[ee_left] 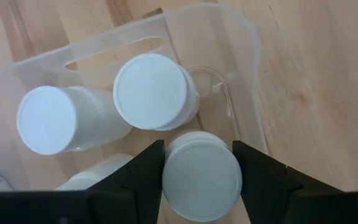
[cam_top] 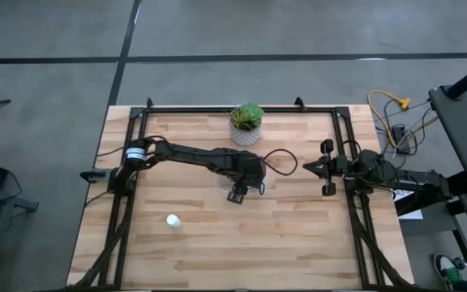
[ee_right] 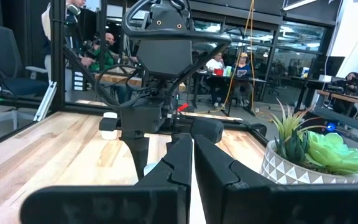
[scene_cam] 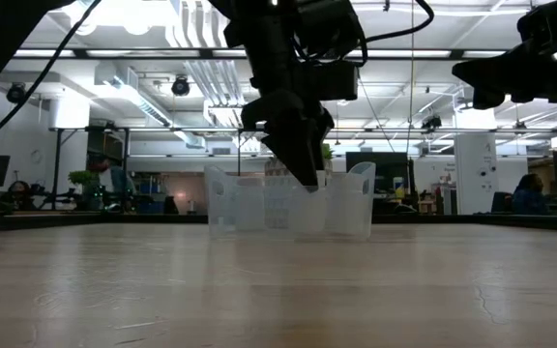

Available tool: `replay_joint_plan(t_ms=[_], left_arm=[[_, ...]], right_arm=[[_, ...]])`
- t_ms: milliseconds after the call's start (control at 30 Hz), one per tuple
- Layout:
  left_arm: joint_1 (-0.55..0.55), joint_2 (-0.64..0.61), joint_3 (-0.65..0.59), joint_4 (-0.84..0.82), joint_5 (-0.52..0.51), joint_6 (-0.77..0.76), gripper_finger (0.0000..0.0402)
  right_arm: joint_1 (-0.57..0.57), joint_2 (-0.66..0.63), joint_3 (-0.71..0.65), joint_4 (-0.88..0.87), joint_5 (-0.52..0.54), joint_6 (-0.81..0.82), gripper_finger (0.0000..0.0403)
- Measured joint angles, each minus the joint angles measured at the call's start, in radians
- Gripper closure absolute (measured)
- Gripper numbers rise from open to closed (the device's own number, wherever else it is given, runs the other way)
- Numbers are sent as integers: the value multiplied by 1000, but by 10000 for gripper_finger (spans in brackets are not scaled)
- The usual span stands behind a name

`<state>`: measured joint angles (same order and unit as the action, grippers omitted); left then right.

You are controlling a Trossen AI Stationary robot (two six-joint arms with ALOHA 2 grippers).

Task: Pick and place pill bottles into a basket
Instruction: Put the white medicine bottle into the transparent bin

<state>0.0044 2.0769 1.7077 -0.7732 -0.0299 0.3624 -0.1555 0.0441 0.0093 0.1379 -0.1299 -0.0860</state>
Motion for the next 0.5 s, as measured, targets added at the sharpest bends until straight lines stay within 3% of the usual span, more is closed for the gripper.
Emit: replay_joint_plan(t_ms=[500], left_arm=[[0, 0, -1, -2, 2, -15, 237]], right_arm=[[0, 0, 0, 0, 0, 0, 394]])
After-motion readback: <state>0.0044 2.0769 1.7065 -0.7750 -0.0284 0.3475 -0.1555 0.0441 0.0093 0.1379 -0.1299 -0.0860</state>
